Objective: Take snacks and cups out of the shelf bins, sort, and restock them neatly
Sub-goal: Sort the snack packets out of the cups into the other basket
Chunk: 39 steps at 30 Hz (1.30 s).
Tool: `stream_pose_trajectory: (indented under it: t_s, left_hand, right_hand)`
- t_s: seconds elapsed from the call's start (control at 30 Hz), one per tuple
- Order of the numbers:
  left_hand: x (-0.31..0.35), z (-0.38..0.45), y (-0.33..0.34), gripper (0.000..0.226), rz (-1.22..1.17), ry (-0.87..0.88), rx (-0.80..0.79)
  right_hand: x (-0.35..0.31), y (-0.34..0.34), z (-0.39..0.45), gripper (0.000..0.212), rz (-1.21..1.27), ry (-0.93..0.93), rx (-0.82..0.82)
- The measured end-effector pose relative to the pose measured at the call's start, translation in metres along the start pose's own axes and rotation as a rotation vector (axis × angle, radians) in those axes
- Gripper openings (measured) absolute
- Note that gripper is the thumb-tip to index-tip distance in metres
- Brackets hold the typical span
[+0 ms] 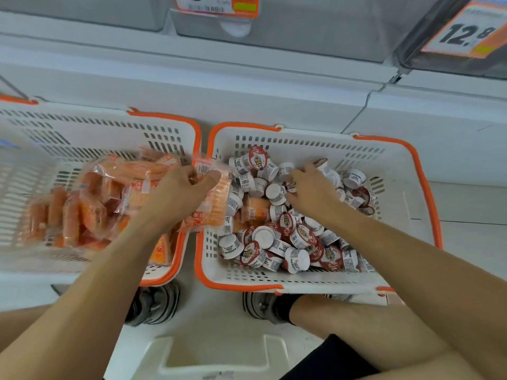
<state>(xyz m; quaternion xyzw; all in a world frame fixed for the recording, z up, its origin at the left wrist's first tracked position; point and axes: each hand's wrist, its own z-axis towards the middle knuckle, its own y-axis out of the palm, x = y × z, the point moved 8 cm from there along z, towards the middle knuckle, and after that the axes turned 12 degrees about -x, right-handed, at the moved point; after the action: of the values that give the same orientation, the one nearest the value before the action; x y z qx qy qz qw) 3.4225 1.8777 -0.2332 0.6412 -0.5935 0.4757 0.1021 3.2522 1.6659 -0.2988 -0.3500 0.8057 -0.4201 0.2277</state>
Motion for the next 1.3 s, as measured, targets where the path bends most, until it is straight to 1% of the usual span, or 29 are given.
stream_pose_trajectory:
  t_s: [0.03,0.07,0.1,0.13,0.17,0.2,0.23,0.27,0.37,0.5,0.57,0.67,0.7,0.73,0.8,0.83,0.97,1.07,1.13,1.17,1.2,1.23,1.27,1.3]
  left_hand:
    - [0.000,0.000,0.000,0.055,-0.003,-0.001,0.002]
    - [0.000,0.000,0.000,0.051,-0.003,-0.001,0.001]
    - [-0.001,-0.001,-0.001,0.049,-0.010,0.001,-0.003]
    - [-0.004,0.000,-0.001,0.048,-0.021,0.003,-0.010]
    - [-0.006,0.000,-0.003,0.049,-0.031,0.006,-0.014]
    - [-0.009,0.000,-0.004,0.050,-0.040,0.008,-0.014]
    - [-0.012,0.000,-0.005,0.052,-0.053,0.008,-0.014]
    - [-0.014,0.000,-0.005,0.053,-0.065,0.002,-0.011]
    - [-0.016,-0.003,-0.006,0.047,-0.048,-0.017,0.017]
    - [-0.014,-0.004,-0.004,0.046,-0.079,-0.022,0.010]
    - [-0.015,-0.003,-0.003,0.048,-0.096,-0.026,-0.016]
    - [-0.015,-0.004,-0.004,0.067,-0.140,-0.037,-0.051]
    - [-0.015,-0.005,-0.005,0.071,-0.154,-0.041,-0.056]
    - [-0.013,-0.006,-0.005,0.068,-0.164,-0.039,-0.061]
    - [-0.009,-0.009,-0.007,0.054,-0.183,-0.029,-0.048]
    - [-0.007,-0.010,-0.010,0.049,-0.183,-0.024,-0.028]
    - [0.002,-0.023,-0.043,0.034,-0.111,0.031,0.108]
    - [-0.001,-0.035,-0.086,0.028,-0.015,0.044,0.260]
    - [-0.010,-0.039,-0.111,0.021,-0.024,0.032,0.308]
    - [-0.016,-0.040,-0.120,0.022,-0.036,0.016,0.303]
    - [-0.023,-0.040,-0.127,0.031,-0.034,-0.011,0.289]
    - [-0.032,-0.039,-0.131,0.043,-0.014,-0.063,0.274]
    - [-0.040,-0.039,-0.135,0.053,0.019,-0.116,0.277]
    - [-0.047,-0.039,-0.138,0.058,0.054,-0.154,0.300]
  right_hand:
    - [-0.022,0.005,-0.002,0.038,0.166,-0.126,-0.005]
    - [-0.038,0.019,-0.002,0.041,0.300,-0.199,-0.079]
    - [-0.052,0.035,-0.002,0.053,0.368,-0.238,-0.178]
    - [-0.060,0.052,0.001,0.073,0.377,-0.252,-0.261]
    - [-0.064,0.067,0.004,0.091,0.348,-0.246,-0.302]
    - [-0.065,0.079,0.008,0.104,0.320,-0.233,-0.292]
    - [-0.064,0.086,0.011,0.111,0.328,-0.215,-0.258]
    - [-0.062,0.090,0.014,0.112,0.367,-0.199,-0.213]
    - [-0.060,0.090,0.020,0.108,0.473,-0.180,-0.123]
    - [-0.062,0.088,0.023,0.094,0.489,-0.205,-0.096]
    - [-0.063,0.085,0.021,0.077,0.450,-0.232,-0.113]
    - [-0.062,0.057,0.011,0.042,0.455,-0.284,-0.056]
    - [-0.061,0.042,0.006,0.035,0.481,-0.297,-0.035]
    - [-0.060,0.028,0.001,0.031,0.530,-0.307,-0.046]
    - [-0.065,-0.004,-0.010,0.028,0.640,-0.347,-0.118]
    - [-0.070,-0.023,-0.016,0.028,0.695,-0.371,-0.128]
    - [-0.098,-0.096,-0.042,0.036,0.985,-0.459,-0.085]
    - [-0.147,-0.114,-0.047,0.029,1.115,-0.542,-0.171]
    - [-0.182,-0.109,-0.041,0.033,1.226,-0.561,-0.259]
    - [-0.196,-0.103,-0.038,0.036,1.265,-0.562,-0.305]
    - [-0.206,-0.096,-0.032,0.038,1.257,-0.560,-0.322]
    - [-0.209,-0.090,-0.026,0.041,1.198,-0.544,-0.291]
    - [-0.203,-0.085,-0.020,0.043,1.103,-0.513,-0.211]
    - [-0.190,-0.081,-0.014,0.042,1.006,-0.467,-0.107]
